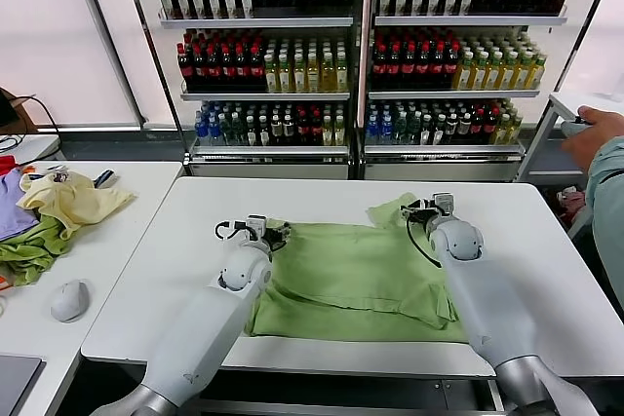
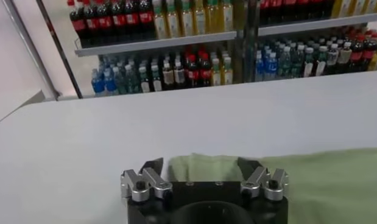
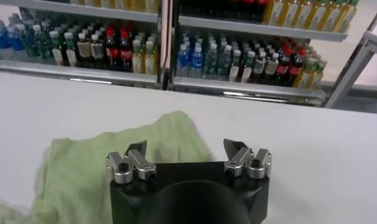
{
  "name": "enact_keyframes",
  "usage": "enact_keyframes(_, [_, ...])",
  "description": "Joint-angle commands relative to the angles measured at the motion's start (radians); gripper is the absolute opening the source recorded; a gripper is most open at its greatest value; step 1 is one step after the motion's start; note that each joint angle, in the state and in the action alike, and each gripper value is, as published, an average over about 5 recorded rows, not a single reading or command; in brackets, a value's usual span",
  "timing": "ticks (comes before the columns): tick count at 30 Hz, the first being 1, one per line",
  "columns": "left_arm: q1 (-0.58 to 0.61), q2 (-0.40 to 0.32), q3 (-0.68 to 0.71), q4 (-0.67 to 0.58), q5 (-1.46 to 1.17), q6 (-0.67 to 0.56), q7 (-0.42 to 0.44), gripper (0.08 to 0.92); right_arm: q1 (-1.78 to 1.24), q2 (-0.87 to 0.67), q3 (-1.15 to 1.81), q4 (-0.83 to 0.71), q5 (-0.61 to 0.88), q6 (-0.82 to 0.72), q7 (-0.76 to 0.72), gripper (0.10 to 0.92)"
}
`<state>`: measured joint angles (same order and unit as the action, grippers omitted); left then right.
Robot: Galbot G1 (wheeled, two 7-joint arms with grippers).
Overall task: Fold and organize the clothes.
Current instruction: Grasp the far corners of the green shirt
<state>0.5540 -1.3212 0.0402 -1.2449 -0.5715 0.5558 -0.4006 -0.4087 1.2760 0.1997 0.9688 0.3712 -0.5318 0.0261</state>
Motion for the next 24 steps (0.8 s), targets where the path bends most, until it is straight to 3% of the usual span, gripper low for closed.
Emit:
enact_keyframes(1, [-0.016,0.001,0.014,0.026,-0.049,0.025,-0.002,0.672,0.055,0.025,-0.015,-0.138,-0.004,0.000,-0.035,0.733])
enact_keyframes(14, [0.023,0.017,0.003,-0.034,-0.087,-0.027,0.010,0.290,0.022,0.008,-0.026,-0.066,0.011,-0.006,-0.077,0.406])
enact_keyframes(20, [0.073,0.047,-0.032,-0.145,-0.095,-0.113,0.024,0.129,-0.058,-0.037,-0.004,0.118,0.076,0.024,-0.043,0.277])
enact_keyframes(24, [0.116,0.073,-0.063,-0.235,-0.106,-0.146,0.035,0.092,-0.133,-0.078,0.027,0.287,0.131,0.036,-0.025,0.191])
